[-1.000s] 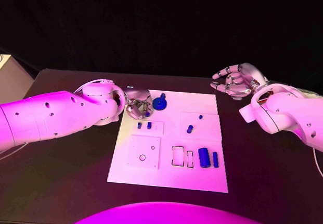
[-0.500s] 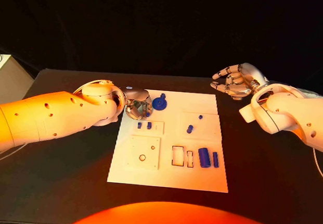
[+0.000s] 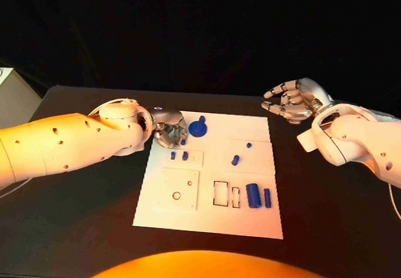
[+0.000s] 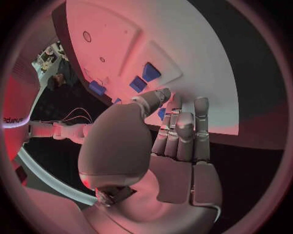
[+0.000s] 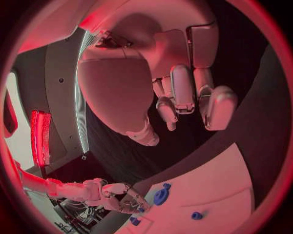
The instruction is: Assemble the parts on the task board
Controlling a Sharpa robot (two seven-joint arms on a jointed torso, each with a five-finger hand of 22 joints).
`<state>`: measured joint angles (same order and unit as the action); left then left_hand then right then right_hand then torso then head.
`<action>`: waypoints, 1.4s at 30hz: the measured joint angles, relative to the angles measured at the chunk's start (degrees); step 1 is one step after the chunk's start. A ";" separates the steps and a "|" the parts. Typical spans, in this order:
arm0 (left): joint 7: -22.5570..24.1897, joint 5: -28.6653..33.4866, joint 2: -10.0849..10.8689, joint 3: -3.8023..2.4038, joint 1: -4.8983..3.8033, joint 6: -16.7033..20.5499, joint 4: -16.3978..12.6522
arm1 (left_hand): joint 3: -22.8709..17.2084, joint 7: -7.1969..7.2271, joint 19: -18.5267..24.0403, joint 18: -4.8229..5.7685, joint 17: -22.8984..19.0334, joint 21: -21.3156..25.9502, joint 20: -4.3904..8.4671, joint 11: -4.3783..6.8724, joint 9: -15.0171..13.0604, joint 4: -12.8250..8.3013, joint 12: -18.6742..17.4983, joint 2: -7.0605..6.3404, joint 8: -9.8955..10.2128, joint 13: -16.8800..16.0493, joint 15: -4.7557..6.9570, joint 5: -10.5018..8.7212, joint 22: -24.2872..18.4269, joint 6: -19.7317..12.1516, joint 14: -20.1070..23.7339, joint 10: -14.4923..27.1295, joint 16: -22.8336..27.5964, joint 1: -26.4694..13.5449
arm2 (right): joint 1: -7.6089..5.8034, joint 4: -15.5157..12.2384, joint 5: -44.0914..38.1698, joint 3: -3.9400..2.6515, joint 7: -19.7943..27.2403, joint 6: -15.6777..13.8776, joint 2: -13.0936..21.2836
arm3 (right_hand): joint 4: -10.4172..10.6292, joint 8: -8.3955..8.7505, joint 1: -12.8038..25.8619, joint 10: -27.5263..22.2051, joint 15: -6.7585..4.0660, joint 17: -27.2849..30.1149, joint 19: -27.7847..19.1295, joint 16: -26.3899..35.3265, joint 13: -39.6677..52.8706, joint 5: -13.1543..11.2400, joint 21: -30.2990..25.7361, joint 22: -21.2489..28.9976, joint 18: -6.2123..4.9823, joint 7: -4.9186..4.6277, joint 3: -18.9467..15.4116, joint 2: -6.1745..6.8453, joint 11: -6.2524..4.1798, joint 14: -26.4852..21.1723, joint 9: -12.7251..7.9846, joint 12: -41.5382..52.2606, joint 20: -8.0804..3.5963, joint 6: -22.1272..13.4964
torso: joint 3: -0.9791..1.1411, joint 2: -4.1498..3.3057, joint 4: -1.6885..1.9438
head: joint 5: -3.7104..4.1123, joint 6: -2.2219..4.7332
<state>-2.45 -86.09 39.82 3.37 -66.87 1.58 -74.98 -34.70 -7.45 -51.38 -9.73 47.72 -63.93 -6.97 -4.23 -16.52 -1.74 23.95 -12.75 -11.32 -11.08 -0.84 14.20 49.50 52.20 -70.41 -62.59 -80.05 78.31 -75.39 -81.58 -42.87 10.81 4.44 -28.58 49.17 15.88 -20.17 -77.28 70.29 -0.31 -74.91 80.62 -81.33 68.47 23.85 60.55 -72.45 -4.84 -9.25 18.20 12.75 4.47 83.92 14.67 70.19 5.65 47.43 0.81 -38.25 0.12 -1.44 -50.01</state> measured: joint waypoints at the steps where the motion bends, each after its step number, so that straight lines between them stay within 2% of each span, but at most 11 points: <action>1: 0.00 0.00 0.11 -0.03 0.00 0.03 0.09 | 0.10 0.14 0.00 0.01 -0.11 0.18 0.00 0.14 0.07 -0.09 0.00 0.00 0.00 -0.08 0.12 0.00 -0.10 -0.14 0.12 0.14 0.00 0.00 | 0.01 0.06 0.00 0.00 0.00 0.00 0.00 | 0.00 0.00 0.00 0.00 0.00 0.00 -0.03 0.23 -0.17 0.00 -0.33 0.16 0.00 0.00 0.00 0.00 0.00 0.00 0.00 -0.05 -0.03 0.00 | -0.01 0.01 0.00 | 0.03 0.00; 4: 0.00 0.08 0.55 -0.23 0.01 0.24 0.50 | 0.16 0.02 0.54 0.01 -1.05 0.58 0.08 -0.10 0.25 -0.16 0.00 0.00 0.49 -0.22 0.03 0.00 -0.52 -0.79 0.84 1.00 0.00 0.00 | 0.02 0.30 0.00 0.00 0.00 0.03 0.03 | -0.41 -0.14 0.00 -2.68 0.00 0.16 -1.20 1.63 -3.55 0.00 -3.12 1.73 -0.91 0.01 0.46 0.00 0.06 0.00 -0.04 -3.50 -0.10 -0.02 | -0.04 0.02 0.00 | 0.09 0.00; 8: 0.25 0.73 1.28 -0.66 0.01 1.03 1.22 | 0.16 -0.01 1.34 0.01 -3.81 1.20 -0.10 -0.48 0.30 -0.16 0.00 0.00 0.49 -0.27 -0.29 0.00 -1.29 -0.82 2.56 1.99 0.99 0.00 | 0.04 0.61 -0.20 0.01 0.01 0.16 0.11 | -1.20 -0.68 -1.04 -11.27 -0.02 4.11 -3.56 5.97 -18.76 -0.83 -10.93 6.32 -1.92 0.16 2.97 1.04 0.68 -0.09 -0.08 -18.51 -0.20 -0.86 | -0.04 0.03 0.00 | 0.15 0.00; 9: 0.37 1.16 1.57 -0.81 0.01 1.36 1.42 | -0.03 -0.25 1.34 0.01 -4.40 1.20 -0.10 -0.50 0.30 -0.34 0.00 -0.12 0.49 -0.36 -0.26 0.00 -1.30 -0.96 2.94 2.00 1.30 0.12 | 0.06 0.74 -0.40 0.01 0.03 0.27 0.14 | -1.71 -0.88 -1.58 -12.31 0.05 6.84 -4.82 8.55 -22.67 -1.84 -14.82 8.61 -2.74 0.15 4.24 1.58 0.61 -1.45 -0.08 -22.74 -0.20 -0.86 | -0.04 0.04 0.00 | 0.17 0.00; 14: 1.21 5.91 3.22 -1.44 -0.06 3.05 1.97 | -1.38 -1.69 1.74 0.00 -10.37 1.20 -0.15 -0.91 0.04 -1.15 0.58 0.49 -1.11 -0.48 -0.56 0.00 -1.28 1.58 6.17 2.42 4.13 1.11 | 0.17 1.22 -2.73 0.01 0.19 1.30 0.39 | -4.79 -1.12 -3.59 -12.14 -0.11 10.00 -4.79 11.66 -37.92 -5.94 -18.77 10.72 -2.73 0.80 9.21 2.65 -0.13 -2.38 -0.35 -39.30 -0.36 0.86 | -0.01 0.10 0.00 | 0.30 0.00; 16: 2.00 10.47 4.16 -1.59 -0.11 4.03 2.02 | -2.41 -2.17 2.72 0.02 -17.01 1.51 -0.41 -1.49 -0.09 -1.23 0.63 0.69 -2.03 -0.42 -0.89 0.00 -1.22 2.62 9.78 2.99 7.96 1.31 | 0.30 1.23 -4.82 0.01 0.27 1.99 0.58 | -6.19 -0.83 -4.17 -10.75 -0.07 10.19 -4.15 11.66 -42.40 -6.63 -17.82 9.97 -2.74 0.79 10.61 2.64 -0.20 -2.33 -0.60 -43.97 -0.53 2.20 | 0.03 0.10 0.01 | 0.43 0.00; 18: 3.11 15.34 4.99 -1.66 -0.11 4.77 1.99 | -1.81 -2.35 3.47 0.02 -19.24 3.05 -1.01 -1.81 -0.09 0.29 0.64 0.76 -2.31 -0.17 -1.33 0.00 -1.94 2.80 10.56 3.56 10.22 -0.72 | 0.54 1.15 -7.06 0.01 0.31 2.65 0.70 | -7.41 -0.22 -4.62 -9.35 -0.01 10.00 -3.73 11.66 -45.39 -7.23 -16.65 9.03 -2.75 0.49 11.64 2.49 -0.19 -2.00 -0.77 -47.01 -0.53 3.43 | 0.03 0.10 0.01 | 0.69 0.01; 21: 5.98 25.07 6.42 -1.69 -0.11 5.60 1.40 | 0.12 -2.57 3.79 0.02 -20.55 6.23 -1.33 -2.14 -0.09 2.18 0.64 0.34 -2.67 -0.06 -1.67 0.00 -4.07 2.12 11.49 4.26 12.39 -2.57 | 1.01 0.69 -11.56 0.03 0.33 3.69 0.83 | -9.27 0.44 -4.62 -7.88 -0.08 9.52 -3.44 11.47 -48.82 -7.32 -15.14 7.71 -2.74 0.42 12.72 2.48 -0.06 -1.55 -0.97 -50.53 -0.62 4.77 | 0.04 0.09 -0.03 | 1.27 0.31; 30: 17.54 55.76 10.82 -1.73 -0.03 5.74 -3.67 | 3.41 -2.47 4.19 0.02 -22.47 12.22 -1.73 -2.43 -0.08 3.09 1.30 0.64 -3.64 0.27 -2.14 0.00 -8.11 1.21 14.63 5.36 16.88 -2.37 | 2.45 -1.74 -28.42 0.19 -1.88 5.59 1.14 | -11.38 1.14 -4.92 -5.61 -0.10 8.72 -2.73 10.59 -52.82 -7.54 -12.79 5.68 -2.74 0.59 13.75 2.19 -0.10 -0.69 -1.03 -54.63 -0.92 6.61 | -0.08 0.01 0.02 | 2.99 1.61; 36: 21.85 67.17 12.62 -1.73 0.14 5.25 -6.64 | 3.40 -2.76 4.39 0.02 -23.49 14.40 -1.93 -2.54 -0.03 3.09 0.61 1.00 -4.14 1.19 -2.44 0.00 -9.48 0.92 15.76 6.09 19.27 -2.01 | 3.15 -2.97 -37.29 0.29 -5.04 7.10 0.79 | -11.38 1.79 -3.43 -5.52 -0.10 9.72 -2.76 11.33 -55.03 -7.93 -14.38 6.22 -2.73 0.57 13.75 2.88 0.00 -0.69 -1.18 -57.40 -0.91 7.38 | -0.19 0.03 0.04 | 3.31 2.10; 42: 23.70 72.02 13.13 -1.71 0.27 4.76 -8.33 | 3.56 -2.76 4.39 0.02 -23.93 14.96 -1.93 -2.54 0.02 2.93 0.46 1.24 -4.35 1.64 -2.45 0.00 -9.90 0.92 15.76 6.08 20.22 -1.77 | 4.23 -3.38 -42.43 0.34 -7.60 8.74 -0.36 | -11.38 2.53 -2.61 -5.94 0.12 10.13 -3.06 11.44 -56.72 -8.02 -15.19 6.55 -2.73 0.57 13.75 3.36 0.42 -0.92 -1.31 -59.26 -0.60 7.40 | -0.23 0.10 0.07 | 3.36 2.30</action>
<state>21.25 -14.06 52.95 1.66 -66.60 6.34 -83.31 -31.14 -10.21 -46.98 -9.71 23.79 -48.97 -8.91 -6.76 -16.49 1.19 24.41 -11.51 -15.67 -9.44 -3.29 14.20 39.60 53.12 -54.65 -56.50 -59.83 76.53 -71.17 -84.96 -85.29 11.15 -3.16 -19.84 48.81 4.49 -17.64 -79.89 64.36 -0.19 -64.77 77.56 -69.89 11.75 15.83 45.36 -65.91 -7.57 -8.68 31.95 16.11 4.90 83.00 13.35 10.93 5.05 54.83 0.58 -38.15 0.19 1.91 -47.71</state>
